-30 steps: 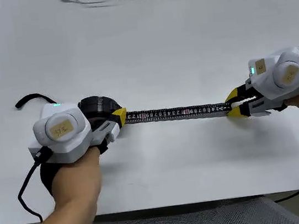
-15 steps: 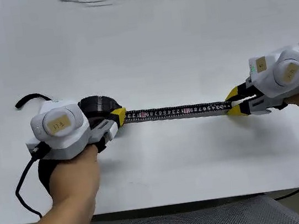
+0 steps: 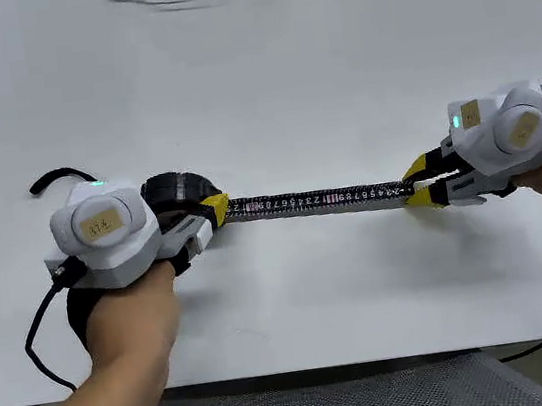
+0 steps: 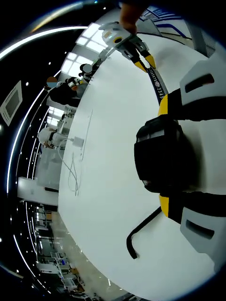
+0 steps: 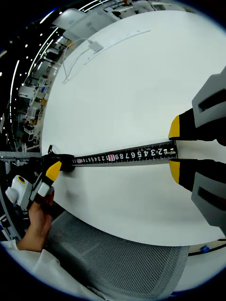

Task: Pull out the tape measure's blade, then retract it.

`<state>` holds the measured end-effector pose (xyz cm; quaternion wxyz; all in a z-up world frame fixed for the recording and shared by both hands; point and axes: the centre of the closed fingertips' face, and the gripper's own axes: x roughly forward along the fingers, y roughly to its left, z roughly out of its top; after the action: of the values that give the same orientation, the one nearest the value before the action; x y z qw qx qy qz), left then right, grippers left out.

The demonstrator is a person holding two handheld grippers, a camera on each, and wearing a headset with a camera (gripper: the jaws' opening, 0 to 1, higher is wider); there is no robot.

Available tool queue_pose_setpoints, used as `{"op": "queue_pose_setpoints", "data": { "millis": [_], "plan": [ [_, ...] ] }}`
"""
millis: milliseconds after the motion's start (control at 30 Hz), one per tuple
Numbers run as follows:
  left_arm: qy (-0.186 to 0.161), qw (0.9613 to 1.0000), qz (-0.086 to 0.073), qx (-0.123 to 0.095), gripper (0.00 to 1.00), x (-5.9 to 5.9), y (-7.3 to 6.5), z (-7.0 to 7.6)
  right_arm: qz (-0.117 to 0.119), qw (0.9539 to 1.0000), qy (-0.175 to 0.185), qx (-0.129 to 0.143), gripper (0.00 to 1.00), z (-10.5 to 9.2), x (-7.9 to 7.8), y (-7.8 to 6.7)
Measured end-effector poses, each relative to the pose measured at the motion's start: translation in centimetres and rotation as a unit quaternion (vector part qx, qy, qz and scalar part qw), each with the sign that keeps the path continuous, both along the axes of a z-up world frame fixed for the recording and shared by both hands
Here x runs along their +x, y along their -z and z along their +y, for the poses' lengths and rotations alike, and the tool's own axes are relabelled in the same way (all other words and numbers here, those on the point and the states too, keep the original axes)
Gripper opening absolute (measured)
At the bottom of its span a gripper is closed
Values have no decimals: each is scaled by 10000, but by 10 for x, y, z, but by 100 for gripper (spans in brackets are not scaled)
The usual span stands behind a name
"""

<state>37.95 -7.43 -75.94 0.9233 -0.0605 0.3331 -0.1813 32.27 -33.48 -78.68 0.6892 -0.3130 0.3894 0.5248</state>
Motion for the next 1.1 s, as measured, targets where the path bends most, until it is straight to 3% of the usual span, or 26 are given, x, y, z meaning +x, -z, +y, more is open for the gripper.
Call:
{"op": "queue_pose_setpoints", "data": {
  "millis": [1100],
  "plan": [
    [-11, 9998, 24, -213, 57, 0, -1, 1, 13, 9992, -135, 380, 10, 52, 13, -4]
  ]
}}
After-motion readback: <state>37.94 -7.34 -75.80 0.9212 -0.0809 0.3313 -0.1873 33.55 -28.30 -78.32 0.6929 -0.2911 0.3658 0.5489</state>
